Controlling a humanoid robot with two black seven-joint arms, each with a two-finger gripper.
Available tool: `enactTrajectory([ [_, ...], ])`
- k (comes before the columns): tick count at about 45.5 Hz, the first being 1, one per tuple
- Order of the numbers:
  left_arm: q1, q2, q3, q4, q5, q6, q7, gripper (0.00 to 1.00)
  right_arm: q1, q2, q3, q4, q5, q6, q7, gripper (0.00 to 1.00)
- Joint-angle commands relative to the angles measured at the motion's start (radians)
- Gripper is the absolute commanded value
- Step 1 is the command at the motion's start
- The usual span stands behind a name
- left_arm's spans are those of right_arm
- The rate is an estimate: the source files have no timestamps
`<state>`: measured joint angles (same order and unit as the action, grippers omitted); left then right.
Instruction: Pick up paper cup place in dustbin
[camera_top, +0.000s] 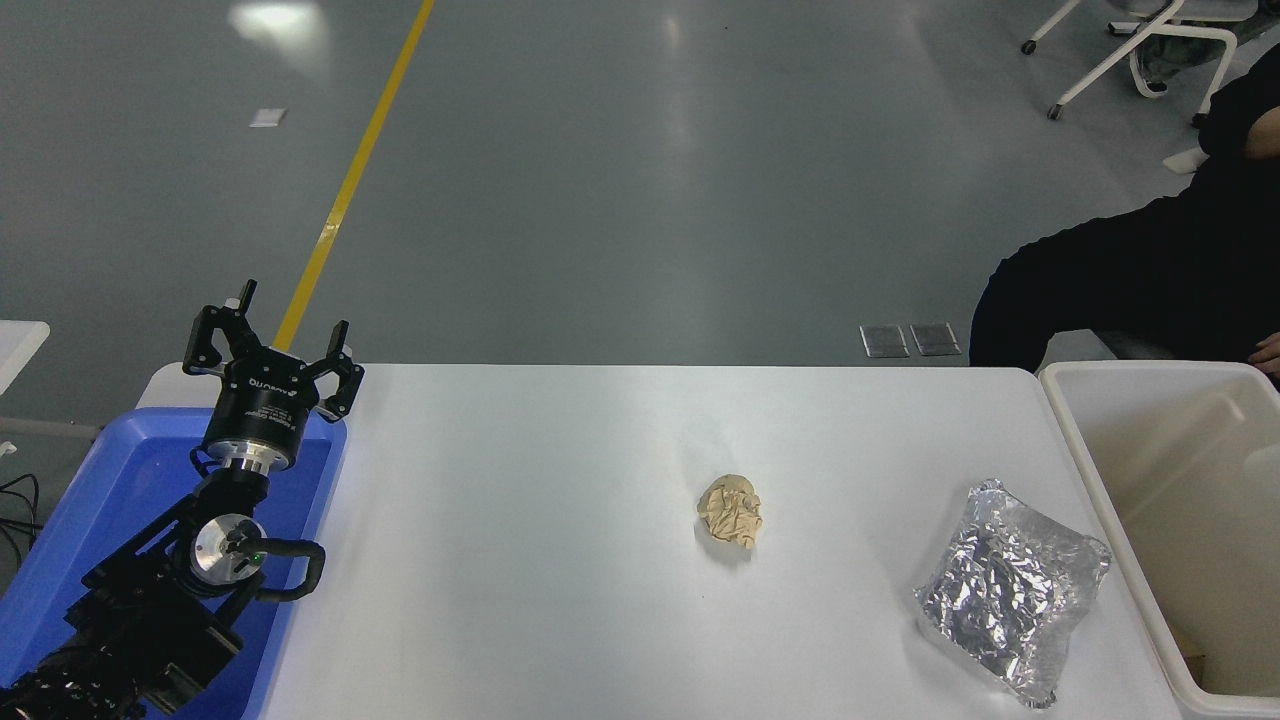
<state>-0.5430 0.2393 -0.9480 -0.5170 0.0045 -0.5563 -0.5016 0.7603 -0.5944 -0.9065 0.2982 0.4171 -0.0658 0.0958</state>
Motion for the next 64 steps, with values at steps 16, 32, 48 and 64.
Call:
enactTrajectory([
  [16,0.0,0.0,0.0,0.0,0.0,-0.001,0.0,0.98,-0.032,0.008,0.055,-0.022,0.0,-0.083,-0.001,0.99],
  [32,0.0,0.0,0.0,0.0,0.0,-0.001,0.0,0.98,-0.023,0.021,0.054,-0.016,-0.014,-0.083,-0.001,1.0],
  [48,-0.002,0.0,0.0,-0.001,0.0,-0.001,0.0,0.98,0.316,0.028,-0.012,0.104,-0.02,-0.045,0.004,1.0],
  [64,-0.002,0.0,0.0,0.0,0.0,-0.001,0.002,0.98,0.695,0.208,-0.255,0.234,-0.118,0.01,0.004,1.0],
])
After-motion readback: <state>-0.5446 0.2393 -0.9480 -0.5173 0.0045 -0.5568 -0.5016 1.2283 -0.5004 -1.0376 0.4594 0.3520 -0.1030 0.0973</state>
